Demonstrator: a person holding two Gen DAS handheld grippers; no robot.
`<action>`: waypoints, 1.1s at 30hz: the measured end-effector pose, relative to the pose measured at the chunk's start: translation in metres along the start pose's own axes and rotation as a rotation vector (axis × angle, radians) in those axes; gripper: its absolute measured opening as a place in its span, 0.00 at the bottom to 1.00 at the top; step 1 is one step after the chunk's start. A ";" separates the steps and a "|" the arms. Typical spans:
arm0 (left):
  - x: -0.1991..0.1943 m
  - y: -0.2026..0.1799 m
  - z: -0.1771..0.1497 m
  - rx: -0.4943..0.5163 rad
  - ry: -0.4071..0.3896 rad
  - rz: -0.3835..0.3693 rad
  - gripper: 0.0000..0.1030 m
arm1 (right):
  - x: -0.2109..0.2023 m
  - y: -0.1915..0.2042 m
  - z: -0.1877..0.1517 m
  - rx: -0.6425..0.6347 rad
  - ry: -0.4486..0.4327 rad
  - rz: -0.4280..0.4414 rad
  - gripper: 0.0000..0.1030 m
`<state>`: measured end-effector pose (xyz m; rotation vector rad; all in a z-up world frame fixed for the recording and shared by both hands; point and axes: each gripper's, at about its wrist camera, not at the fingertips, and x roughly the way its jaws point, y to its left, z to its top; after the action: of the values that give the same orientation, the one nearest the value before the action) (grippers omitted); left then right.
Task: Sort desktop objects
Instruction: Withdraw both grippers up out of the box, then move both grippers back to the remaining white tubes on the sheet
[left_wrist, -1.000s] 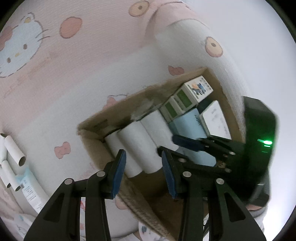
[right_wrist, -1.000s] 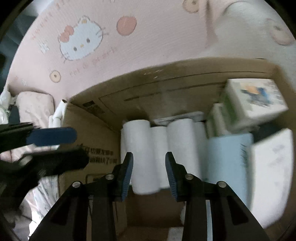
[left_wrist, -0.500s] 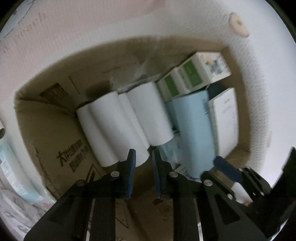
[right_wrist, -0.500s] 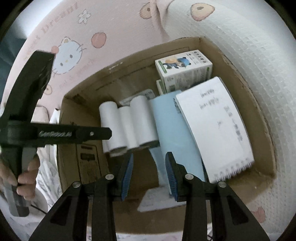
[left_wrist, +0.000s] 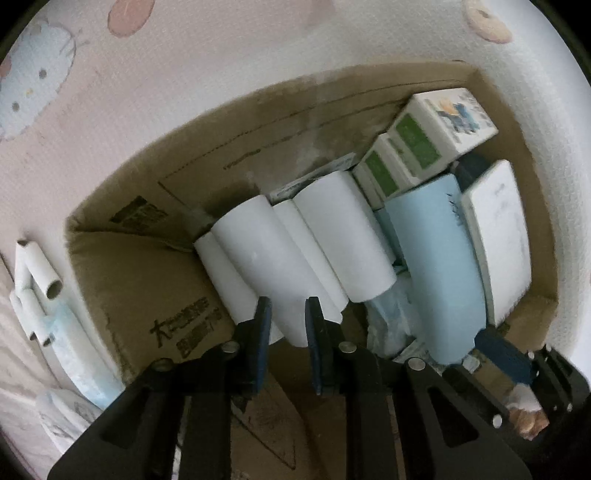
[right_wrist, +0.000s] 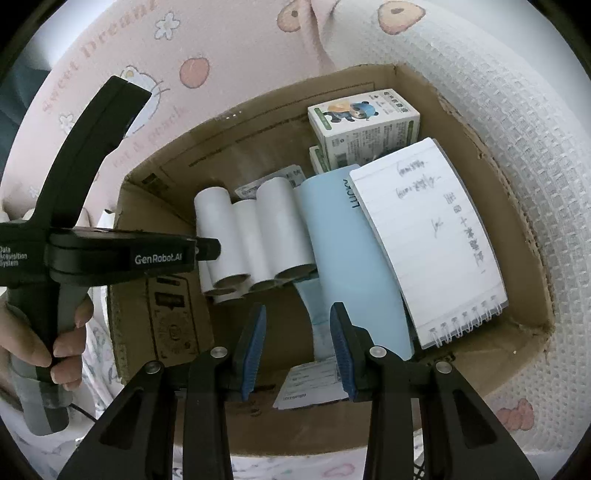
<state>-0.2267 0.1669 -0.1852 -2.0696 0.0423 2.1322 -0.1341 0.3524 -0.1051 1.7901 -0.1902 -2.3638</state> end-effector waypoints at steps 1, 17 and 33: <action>-0.005 0.000 -0.003 0.011 -0.018 -0.008 0.29 | -0.002 0.002 -0.001 -0.005 -0.003 -0.005 0.32; -0.098 0.016 -0.075 0.178 -0.488 -0.086 0.51 | -0.023 0.073 -0.008 -0.173 -0.034 -0.100 0.50; -0.121 0.118 -0.188 -0.025 -0.745 -0.259 0.54 | -0.055 0.143 -0.044 -0.292 -0.141 -0.146 0.56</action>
<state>-0.0550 0.0122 -0.0834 -1.0940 -0.3248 2.5682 -0.0684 0.2242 -0.0361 1.5518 0.2648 -2.4636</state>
